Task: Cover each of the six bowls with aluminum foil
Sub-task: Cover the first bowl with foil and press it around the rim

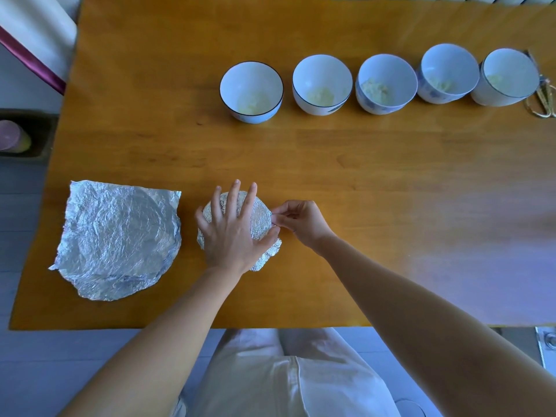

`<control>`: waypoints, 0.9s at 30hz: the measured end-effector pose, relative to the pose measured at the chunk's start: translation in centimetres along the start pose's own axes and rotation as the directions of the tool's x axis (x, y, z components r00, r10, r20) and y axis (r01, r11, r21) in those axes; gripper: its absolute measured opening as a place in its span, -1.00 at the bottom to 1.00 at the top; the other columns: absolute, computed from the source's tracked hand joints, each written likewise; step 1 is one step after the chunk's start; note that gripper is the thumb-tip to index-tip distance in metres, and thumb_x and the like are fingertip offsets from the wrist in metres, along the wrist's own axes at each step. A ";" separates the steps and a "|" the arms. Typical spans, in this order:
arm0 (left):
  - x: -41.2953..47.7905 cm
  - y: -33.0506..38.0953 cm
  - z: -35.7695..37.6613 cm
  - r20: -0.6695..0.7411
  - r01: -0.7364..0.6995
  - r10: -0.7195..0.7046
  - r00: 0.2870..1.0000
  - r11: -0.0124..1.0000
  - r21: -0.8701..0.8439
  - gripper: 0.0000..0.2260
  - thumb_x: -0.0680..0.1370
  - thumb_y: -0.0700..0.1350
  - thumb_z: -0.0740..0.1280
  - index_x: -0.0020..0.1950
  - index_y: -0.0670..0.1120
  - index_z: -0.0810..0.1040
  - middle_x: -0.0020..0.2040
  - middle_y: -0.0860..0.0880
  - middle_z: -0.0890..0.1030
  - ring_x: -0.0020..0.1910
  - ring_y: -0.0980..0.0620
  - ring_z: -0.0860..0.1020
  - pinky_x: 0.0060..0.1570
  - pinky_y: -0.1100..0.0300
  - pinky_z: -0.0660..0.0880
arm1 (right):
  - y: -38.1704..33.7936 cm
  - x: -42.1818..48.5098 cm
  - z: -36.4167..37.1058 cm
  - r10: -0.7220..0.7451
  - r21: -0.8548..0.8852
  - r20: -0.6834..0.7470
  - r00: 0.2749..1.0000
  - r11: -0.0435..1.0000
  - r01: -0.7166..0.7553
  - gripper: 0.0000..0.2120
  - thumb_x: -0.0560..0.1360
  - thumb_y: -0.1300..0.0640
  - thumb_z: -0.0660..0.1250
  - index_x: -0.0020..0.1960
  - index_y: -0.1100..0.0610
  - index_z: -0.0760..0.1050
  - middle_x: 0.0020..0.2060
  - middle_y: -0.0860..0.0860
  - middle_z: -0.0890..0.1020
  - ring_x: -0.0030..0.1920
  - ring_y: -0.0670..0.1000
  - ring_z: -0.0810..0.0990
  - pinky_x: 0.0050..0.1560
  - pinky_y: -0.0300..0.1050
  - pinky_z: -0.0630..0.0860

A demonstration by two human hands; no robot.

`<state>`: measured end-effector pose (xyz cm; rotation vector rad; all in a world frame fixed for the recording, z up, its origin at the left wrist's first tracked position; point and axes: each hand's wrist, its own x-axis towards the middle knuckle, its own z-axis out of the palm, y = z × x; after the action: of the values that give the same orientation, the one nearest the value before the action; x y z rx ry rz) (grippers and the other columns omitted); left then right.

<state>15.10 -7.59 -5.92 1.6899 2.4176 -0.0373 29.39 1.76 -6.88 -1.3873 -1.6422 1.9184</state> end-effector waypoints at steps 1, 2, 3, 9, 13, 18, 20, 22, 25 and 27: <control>0.0 0.0 0.0 0.002 0.000 -0.001 1.000 1.000 0.003 -0.18 0.46 0.51 -0.10 0.62 0.11 0.07 0.61 -0.03 0.17 0.55 -0.21 0.15 0.30 -0.28 0.21 | 0.0 0.0 0.0 0.003 0.003 0.000 1.000 1.000 -0.003 -0.89 0.47 0.30 0.45 -0.16 0.11 0.62 -0.32 -0.05 0.64 -0.33 -0.19 0.58 -0.24 -0.34 0.45; 0.0 0.0 0.0 0.004 0.001 -0.001 1.000 1.000 0.007 -0.18 0.46 0.51 -0.10 0.62 0.12 0.07 0.61 -0.03 0.17 0.55 -0.20 0.15 0.30 -0.28 0.21 | 0.0 0.0 0.0 0.005 0.005 -0.003 1.000 1.000 -0.005 -0.89 0.47 0.30 0.45 -0.16 0.11 0.62 -0.33 -0.05 0.64 -0.33 -0.19 0.57 -0.24 -0.34 0.45; 0.0 0.0 0.0 0.005 0.002 -0.002 1.000 1.000 0.009 -0.18 0.46 0.51 -0.09 0.62 0.12 0.06 0.61 -0.03 0.17 0.55 -0.20 0.15 0.30 -0.27 0.21 | 0.1 0.0 0.0 0.006 0.007 -0.006 1.000 1.000 -0.006 -0.90 0.47 0.30 0.45 -0.16 0.12 0.62 -0.33 -0.05 0.64 -0.33 -0.19 0.57 -0.24 -0.35 0.45; 0.0 0.1 0.0 0.002 0.002 -0.002 1.000 1.000 0.004 -0.19 0.46 0.51 -0.09 0.62 0.12 0.08 0.61 -0.03 0.18 0.55 -0.21 0.15 0.31 -0.28 0.20 | 0.1 -0.1 0.2 0.025 0.002 -0.027 0.999 1.000 -0.025 -0.97 0.48 0.29 0.43 -0.08 0.21 0.62 -0.33 -0.04 0.63 -0.35 -0.20 0.57 -0.24 -0.36 0.45; 0.1 0.1 -0.1 0.001 0.005 -0.005 1.000 1.000 0.003 -0.19 0.46 0.51 -0.10 0.62 0.12 0.08 0.60 -0.03 0.18 0.55 -0.20 0.15 0.31 -0.28 0.20 | -0.3 -0.1 0.2 0.051 -0.009 -0.008 0.999 0.999 -0.051 -0.93 0.51 0.32 0.38 -0.02 0.31 0.61 -0.34 -0.02 0.62 -0.39 -0.23 0.55 -0.26 -0.38 0.45; 0.1 0.1 0.0 0.003 0.006 -0.006 1.000 1.000 0.010 -0.20 0.46 0.51 -0.10 0.62 0.13 0.08 0.61 -0.02 0.16 0.56 -0.19 0.13 0.32 -0.27 0.18 | -1.6 0.5 -0.1 0.128 -0.066 0.042 0.991 0.990 -0.125 -0.94 0.51 0.30 0.37 -0.11 0.22 0.61 -0.37 0.00 0.60 -0.38 -0.07 0.48 -0.30 -0.28 0.43; 0.1 0.0 0.1 0.005 0.007 -0.007 1.000 1.000 0.013 -0.20 0.46 0.51 -0.11 0.61 0.13 0.08 0.61 -0.02 0.15 0.56 -0.19 0.13 0.31 -0.27 0.18 | -2.0 0.9 -0.3 0.153 -0.099 0.068 0.986 0.984 -0.146 -0.94 0.50 0.32 0.36 -0.09 0.26 0.61 -0.37 0.00 0.60 -0.34 -0.03 0.50 -0.32 -0.26 0.43; 0.1 0.0 0.1 0.000 0.005 -0.005 1.000 1.000 0.012 -0.20 0.46 0.51 -0.11 0.61 0.13 0.09 0.61 -0.02 0.16 0.55 -0.19 0.14 0.30 -0.27 0.19 | -2.3 1.1 -0.4 0.171 -0.146 0.090 0.981 0.977 -0.157 -0.90 0.51 0.31 0.35 -0.03 0.30 0.62 -0.35 0.01 0.61 -0.27 -0.02 0.54 -0.33 -0.27 0.44; 0.0 0.0 0.1 -0.007 0.010 -0.010 1.000 1.000 0.010 -0.20 0.47 0.50 -0.09 0.61 0.12 0.11 0.60 -0.02 0.17 0.54 -0.20 0.16 0.29 -0.27 0.20 | -2.6 1.2 -0.3 0.181 -0.171 0.101 0.978 0.972 -0.162 -0.88 0.53 0.28 0.33 0.00 0.29 0.61 -0.33 0.03 0.60 -0.25 -0.01 0.53 -0.33 -0.27 0.43; 0.0 0.1 0.2 -0.016 0.015 -0.015 1.000 1.000 0.007 -0.21 0.47 0.50 -0.07 0.61 0.12 0.12 0.60 -0.02 0.18 0.54 -0.20 0.17 0.29 -0.26 0.21 | -2.5 1.2 0.1 0.199 -0.151 0.087 0.976 0.971 -0.184 -0.92 0.53 0.25 0.34 -0.05 0.23 0.60 -0.34 0.02 0.59 -0.25 0.01 0.51 -0.34 -0.25 0.42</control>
<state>15.18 -7.60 -6.08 1.6815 2.4441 -0.0351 27.82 3.41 -5.32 -1.5797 -1.7815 2.0429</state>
